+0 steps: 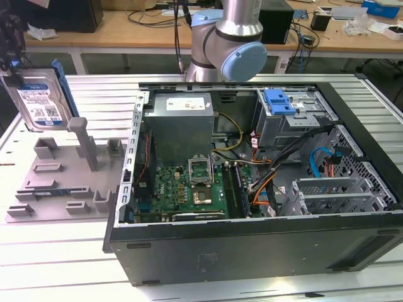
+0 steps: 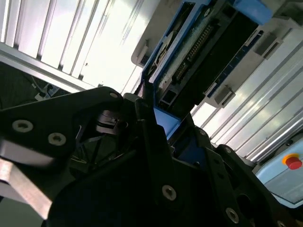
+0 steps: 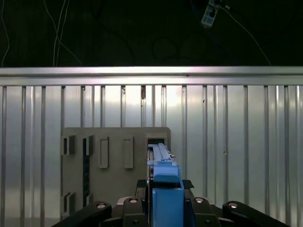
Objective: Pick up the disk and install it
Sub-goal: 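Pick up the disk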
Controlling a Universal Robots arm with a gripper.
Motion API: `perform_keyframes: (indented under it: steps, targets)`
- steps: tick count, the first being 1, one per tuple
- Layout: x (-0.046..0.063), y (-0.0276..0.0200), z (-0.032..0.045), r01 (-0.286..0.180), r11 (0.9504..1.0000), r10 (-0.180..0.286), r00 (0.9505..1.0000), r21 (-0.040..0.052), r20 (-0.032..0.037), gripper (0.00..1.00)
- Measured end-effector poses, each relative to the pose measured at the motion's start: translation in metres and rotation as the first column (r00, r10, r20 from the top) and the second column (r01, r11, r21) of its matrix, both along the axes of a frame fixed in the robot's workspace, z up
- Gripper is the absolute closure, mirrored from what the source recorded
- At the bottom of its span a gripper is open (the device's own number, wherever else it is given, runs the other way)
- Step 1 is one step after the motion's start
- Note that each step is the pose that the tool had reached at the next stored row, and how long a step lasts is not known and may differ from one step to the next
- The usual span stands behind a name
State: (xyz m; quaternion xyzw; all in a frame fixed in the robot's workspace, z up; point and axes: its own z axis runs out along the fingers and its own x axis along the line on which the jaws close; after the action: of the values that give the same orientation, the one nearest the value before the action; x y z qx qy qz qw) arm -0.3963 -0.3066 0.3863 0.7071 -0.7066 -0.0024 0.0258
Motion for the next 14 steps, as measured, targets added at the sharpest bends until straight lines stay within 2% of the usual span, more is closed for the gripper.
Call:
perform_keyframes:
  steps: [2, 10, 12, 14]
  targets:
    - [0.000, 0.0000, 0.0159, 0.000, 1.0000, 0.000, 1.0000, 0.0000, 0.0001, 0.64]
    - [0.003, 0.0000, 0.0505, 0.000, 1.0000, 0.000, 1.0000, 0.0000, 0.0001, 0.64]
    - [0.005, 0.0000, 0.0645, 0.000, 1.0000, 0.000, 1.0000, 0.0000, 0.0001, 0.64]
    - [0.007, 0.0000, 0.0716, 0.000, 1.0000, 0.000, 1.0000, 0.0000, 0.0001, 0.64]
